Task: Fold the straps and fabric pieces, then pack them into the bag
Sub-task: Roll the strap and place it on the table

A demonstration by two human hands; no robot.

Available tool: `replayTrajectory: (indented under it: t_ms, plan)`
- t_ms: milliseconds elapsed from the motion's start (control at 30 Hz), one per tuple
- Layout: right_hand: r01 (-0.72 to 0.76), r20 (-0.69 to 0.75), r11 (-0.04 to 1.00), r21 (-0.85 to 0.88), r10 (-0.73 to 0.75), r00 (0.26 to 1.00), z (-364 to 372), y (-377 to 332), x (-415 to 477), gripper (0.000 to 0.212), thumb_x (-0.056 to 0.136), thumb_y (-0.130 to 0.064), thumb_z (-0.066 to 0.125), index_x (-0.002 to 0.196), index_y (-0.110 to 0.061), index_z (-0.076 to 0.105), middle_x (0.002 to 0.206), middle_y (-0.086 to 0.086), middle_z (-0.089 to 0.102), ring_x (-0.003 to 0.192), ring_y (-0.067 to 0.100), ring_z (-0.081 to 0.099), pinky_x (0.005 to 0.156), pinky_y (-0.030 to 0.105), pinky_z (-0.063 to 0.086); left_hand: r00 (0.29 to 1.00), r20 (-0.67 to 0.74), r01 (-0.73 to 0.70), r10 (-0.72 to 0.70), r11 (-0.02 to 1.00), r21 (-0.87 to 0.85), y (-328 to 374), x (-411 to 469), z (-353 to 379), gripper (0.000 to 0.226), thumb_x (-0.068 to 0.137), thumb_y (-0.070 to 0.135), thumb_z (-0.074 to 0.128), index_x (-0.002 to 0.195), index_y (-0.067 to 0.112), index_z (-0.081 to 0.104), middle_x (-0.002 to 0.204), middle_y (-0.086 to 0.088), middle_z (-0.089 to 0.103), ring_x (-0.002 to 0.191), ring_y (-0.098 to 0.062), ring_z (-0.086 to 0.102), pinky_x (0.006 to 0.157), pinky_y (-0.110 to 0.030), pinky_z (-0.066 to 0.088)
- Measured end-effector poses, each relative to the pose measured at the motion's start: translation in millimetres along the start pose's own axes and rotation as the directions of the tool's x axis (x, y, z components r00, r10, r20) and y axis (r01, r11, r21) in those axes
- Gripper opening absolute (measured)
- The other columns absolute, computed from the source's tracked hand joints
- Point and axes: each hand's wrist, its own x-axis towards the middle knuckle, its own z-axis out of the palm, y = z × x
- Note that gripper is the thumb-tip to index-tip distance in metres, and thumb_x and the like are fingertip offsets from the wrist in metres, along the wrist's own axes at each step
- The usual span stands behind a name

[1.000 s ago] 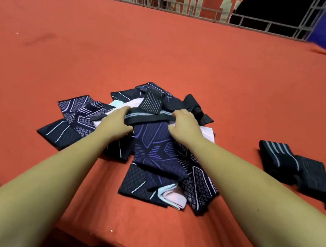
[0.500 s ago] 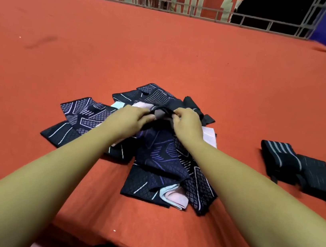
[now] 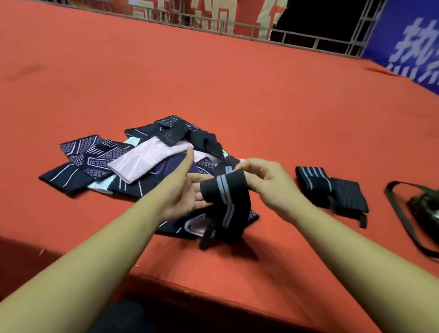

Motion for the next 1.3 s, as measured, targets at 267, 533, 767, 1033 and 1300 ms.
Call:
replayTrajectory:
  t_ms: [267,533,767,1033,1300]
  plan:
    - [-0.189,-0.002,0.951,0.245,0.195,0.981,-18.1,3.7,-76.7,0.026,0.074,-0.002,0.053,0.096,-0.001,0.066,0.099,0.015,0.064,0.084,0.021,0.064,0.078,0.029,0.055,0.993,-0.12,0.0,-0.008,0.998,-0.069,-39.3,-10.3,54.6,0.037,0.093,0.004,0.053,0.128,-0.007,0.059,0.129,-0.025,0.061,0.11,-0.036,0.062,0.091,-0.043,0.055]
    - [-0.452,0.03,0.676,0.583,0.538,0.843,-15.6,19.0,-69.8,0.024,0.095,-0.026,0.062,0.086,-0.006,0.069,0.088,0.016,0.071,0.072,0.025,0.068,0.071,0.035,0.054,0.982,0.158,-0.142,0.107,0.961,0.237,-60.0,-35.5,85.1,0.045,0.081,-0.002,0.057,0.126,0.003,0.06,0.125,-0.025,0.064,0.107,-0.032,0.062,0.098,-0.049,0.043]
    - [-0.359,0.163,0.817,0.45,0.32,0.933,-22.2,19.5,-81.9,0.025,0.096,-0.009,0.056,0.118,0.002,0.063,0.114,0.02,0.068,0.101,0.029,0.065,0.09,0.043,0.05,0.992,0.071,-0.119,0.109,0.981,0.156,-66.3,-28.9,76.0,0.048,0.095,0.042,0.058,0.13,0.009,0.063,0.134,-0.027,0.058,0.128,-0.045,0.052,0.114,-0.057,0.034]
    - [-0.427,0.003,0.772,0.471,0.482,0.876,-27.1,34.6,-82.8,0.029,0.098,-0.03,0.057,0.113,-0.008,0.068,0.096,0.008,0.072,0.08,0.021,0.063,0.069,0.031,0.048,0.975,0.167,-0.192,0.149,0.94,0.283,-74.9,-27.0,89.9,0.033,0.094,-0.002,0.051,0.124,0.006,0.063,0.118,-0.016,0.07,0.099,-0.023,0.068,0.085,-0.03,0.055]
    - [-0.35,-0.14,0.892,0.286,0.4,0.906,-46.3,26.2,-78.3,0.019,0.085,-0.009,0.072,0.098,0.002,0.065,0.074,0.013,0.047,0.059,0.02,0.033,0.054,0.029,0.021,0.973,0.214,-0.145,0.086,0.95,0.278,-77.9,-28.9,89.3,0.029,0.094,-0.005,0.048,0.11,0.012,0.066,0.102,-0.007,0.073,0.086,-0.016,0.068,0.074,-0.024,0.056]
